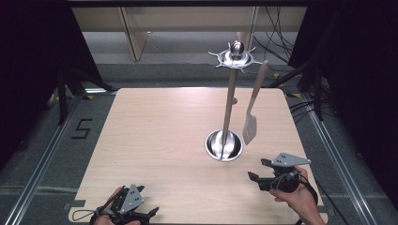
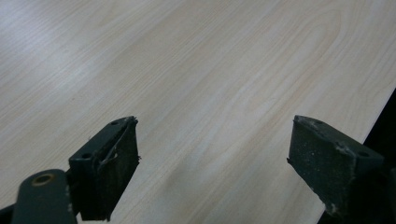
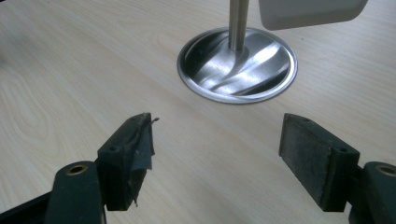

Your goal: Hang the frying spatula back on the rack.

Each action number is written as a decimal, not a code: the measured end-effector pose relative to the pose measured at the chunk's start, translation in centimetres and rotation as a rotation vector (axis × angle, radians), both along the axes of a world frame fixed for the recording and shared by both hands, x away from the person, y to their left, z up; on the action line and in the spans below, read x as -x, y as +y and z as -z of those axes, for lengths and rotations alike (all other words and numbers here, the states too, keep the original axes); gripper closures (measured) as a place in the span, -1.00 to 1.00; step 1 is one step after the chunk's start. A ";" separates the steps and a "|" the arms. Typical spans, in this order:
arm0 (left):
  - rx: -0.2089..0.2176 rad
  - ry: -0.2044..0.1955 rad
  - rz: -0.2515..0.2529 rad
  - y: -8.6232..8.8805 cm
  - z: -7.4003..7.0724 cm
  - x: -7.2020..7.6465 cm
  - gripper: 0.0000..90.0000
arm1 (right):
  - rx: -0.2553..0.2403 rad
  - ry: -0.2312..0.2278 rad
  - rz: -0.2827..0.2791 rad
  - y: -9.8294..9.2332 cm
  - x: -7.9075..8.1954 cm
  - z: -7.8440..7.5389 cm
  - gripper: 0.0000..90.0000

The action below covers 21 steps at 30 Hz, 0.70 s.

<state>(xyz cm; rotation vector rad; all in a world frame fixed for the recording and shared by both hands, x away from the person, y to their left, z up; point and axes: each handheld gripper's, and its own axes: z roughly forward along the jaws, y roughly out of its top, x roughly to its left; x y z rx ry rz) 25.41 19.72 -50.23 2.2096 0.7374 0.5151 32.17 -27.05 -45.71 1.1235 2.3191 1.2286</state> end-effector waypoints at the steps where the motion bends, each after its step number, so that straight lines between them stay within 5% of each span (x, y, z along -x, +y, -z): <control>1: 0.001 -0.001 -0.001 0.0 0.0 0.0 -0.66 | 0.007 -0.017 0.001 -0.1 0.0 0.2 -0.40; 15: -0.016 0.003 0.008 0.0 -0.1 0.0 -0.66 | 0.017 -0.021 -0.004 -0.3 1.1 1.6 -0.45; 16: -0.019 0.000 0.007 0.0 -0.1 0.1 -0.66 | -0.005 0.004 0.008 -0.1 1.4 1.7 -0.46; 18: -0.035 -0.002 0.015 0.1 -0.2 0.0 -0.66 | 0.020 -0.021 -0.014 -0.3 1.3 1.8 -0.46; 21: -0.036 -0.001 0.017 0.1 -0.2 0.0 -0.66 | 0.013 0.009 0.012 -0.1 1.9 1.8 -0.46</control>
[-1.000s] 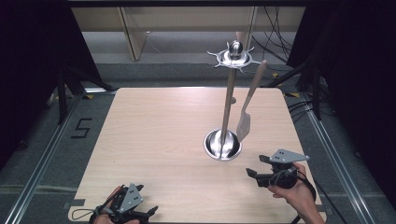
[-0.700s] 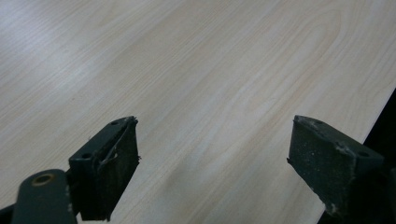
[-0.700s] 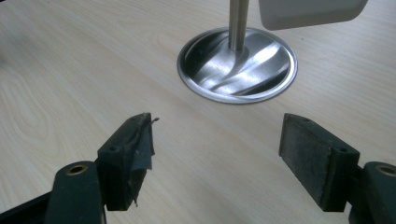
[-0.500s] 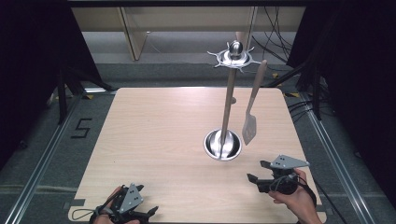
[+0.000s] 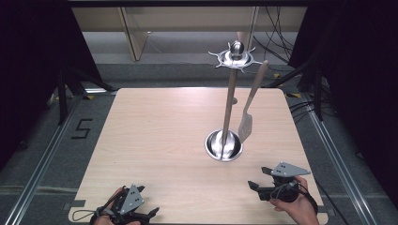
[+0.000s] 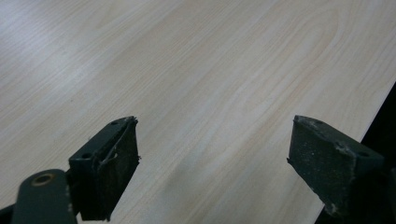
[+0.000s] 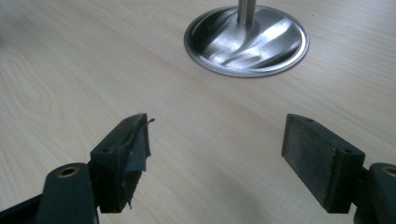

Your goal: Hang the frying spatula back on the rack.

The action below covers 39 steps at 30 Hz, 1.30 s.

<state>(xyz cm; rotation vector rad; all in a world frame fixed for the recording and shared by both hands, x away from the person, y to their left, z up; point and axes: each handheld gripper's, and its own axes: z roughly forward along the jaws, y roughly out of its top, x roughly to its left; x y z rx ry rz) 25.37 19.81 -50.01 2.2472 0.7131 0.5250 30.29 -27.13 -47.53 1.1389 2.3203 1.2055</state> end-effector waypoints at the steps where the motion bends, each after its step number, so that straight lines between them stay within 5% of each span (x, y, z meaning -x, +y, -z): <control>1: -0.001 0.000 0.000 0.0 0.0 0.0 -0.66 | 0.006 -0.025 -0.005 0.0 0.1 0.1 -0.46; 8: 0.028 0.002 -0.008 -0.2 0.2 0.0 -0.66 | 0.004 -0.014 0.002 -0.3 0.6 0.2 -0.47; 16: 0.025 0.000 -0.007 -0.2 0.2 0.1 -0.66 | 0.024 0.000 0.010 -0.4 1.4 0.7 -0.48; 17: 0.025 0.000 -0.006 -0.2 0.2 0.1 -0.66 | 0.037 -0.036 -0.005 -0.5 1.2 0.8 -0.48; 23: 0.023 0.000 -0.004 -0.2 0.2 0.1 -0.66 | 0.044 -0.018 -0.015 -0.4 1.7 1.2 -0.49; 24: -0.007 0.003 0.004 -0.1 0.0 0.0 -0.66 | 0.034 -0.008 0.010 -0.1 2.0 1.2 -0.49; 25: 0.025 0.000 -0.005 -0.2 0.2 0.1 -0.66 | 0.051 -0.014 -0.010 -0.2 1.9 1.3 -0.49; 28: -0.009 0.003 0.005 -0.1 0.0 0.0 -0.66 | 0.065 -0.021 -0.026 -0.1 2.2 1.6 -0.49; 39: -0.005 0.000 0.004 -0.1 0.0 0.1 -0.66 | 0.068 -0.009 -0.004 -0.2 2.7 1.8 -0.49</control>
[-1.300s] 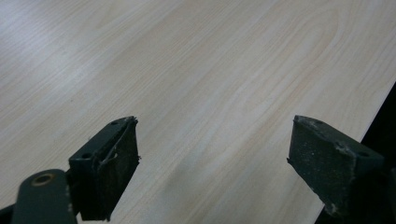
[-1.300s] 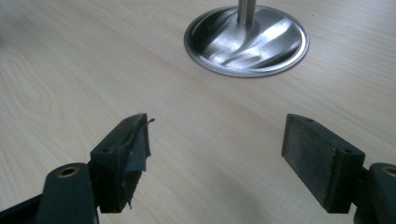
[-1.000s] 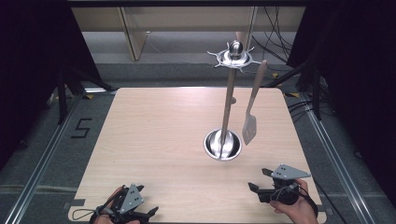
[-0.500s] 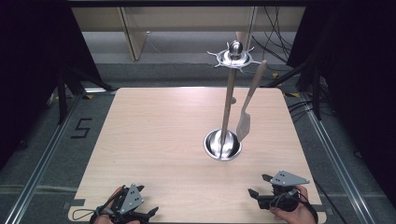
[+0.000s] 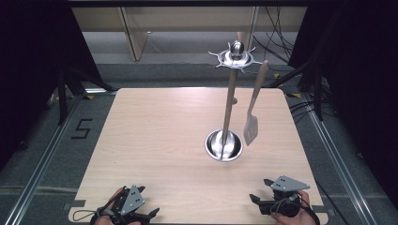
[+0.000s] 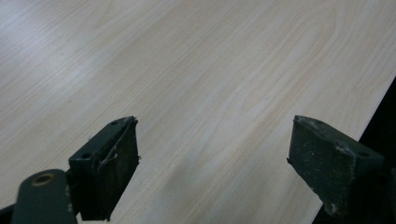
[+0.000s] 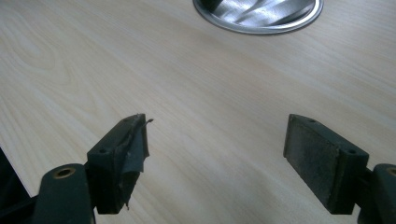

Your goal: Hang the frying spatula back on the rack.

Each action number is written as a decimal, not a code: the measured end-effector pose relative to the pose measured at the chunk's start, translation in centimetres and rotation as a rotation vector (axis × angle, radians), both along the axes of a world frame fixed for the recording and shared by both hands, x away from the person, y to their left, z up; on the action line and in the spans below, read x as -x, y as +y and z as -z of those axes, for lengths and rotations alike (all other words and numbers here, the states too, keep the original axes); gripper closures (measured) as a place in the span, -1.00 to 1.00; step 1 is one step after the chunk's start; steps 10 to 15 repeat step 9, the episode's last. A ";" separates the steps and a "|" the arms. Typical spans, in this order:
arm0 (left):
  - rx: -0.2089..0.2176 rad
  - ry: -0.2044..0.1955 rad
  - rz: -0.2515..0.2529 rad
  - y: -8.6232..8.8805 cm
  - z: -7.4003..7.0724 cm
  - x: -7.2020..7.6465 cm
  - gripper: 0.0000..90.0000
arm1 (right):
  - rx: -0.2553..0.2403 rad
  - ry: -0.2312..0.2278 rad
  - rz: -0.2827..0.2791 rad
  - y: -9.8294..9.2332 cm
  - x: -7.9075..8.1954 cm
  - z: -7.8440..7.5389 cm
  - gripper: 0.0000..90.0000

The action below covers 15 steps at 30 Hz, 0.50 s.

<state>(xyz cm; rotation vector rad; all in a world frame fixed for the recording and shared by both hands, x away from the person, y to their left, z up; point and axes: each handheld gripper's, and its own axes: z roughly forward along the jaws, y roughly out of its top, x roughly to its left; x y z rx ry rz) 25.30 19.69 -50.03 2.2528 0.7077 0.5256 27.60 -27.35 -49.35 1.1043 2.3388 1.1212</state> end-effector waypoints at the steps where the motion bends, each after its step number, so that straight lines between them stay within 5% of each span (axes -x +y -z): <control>1: 0.000 0.000 0.000 0.0 0.0 0.0 -0.66 | 0.003 -0.002 -0.002 0.0 0.0 0.0 -0.49; 5: -0.002 -0.001 0.001 0.0 0.0 0.0 -0.66 | 0.005 -0.003 -0.010 0.0 -0.1 0.1 -0.49; 7: -0.004 -0.001 0.001 0.0 0.0 0.0 -0.66 | -0.011 0.037 0.010 0.2 0.2 0.1 -0.49; 15: -0.004 -0.002 0.000 0.0 0.0 0.0 -0.66 | -0.004 0.011 0.001 0.0 0.0 0.1 -0.49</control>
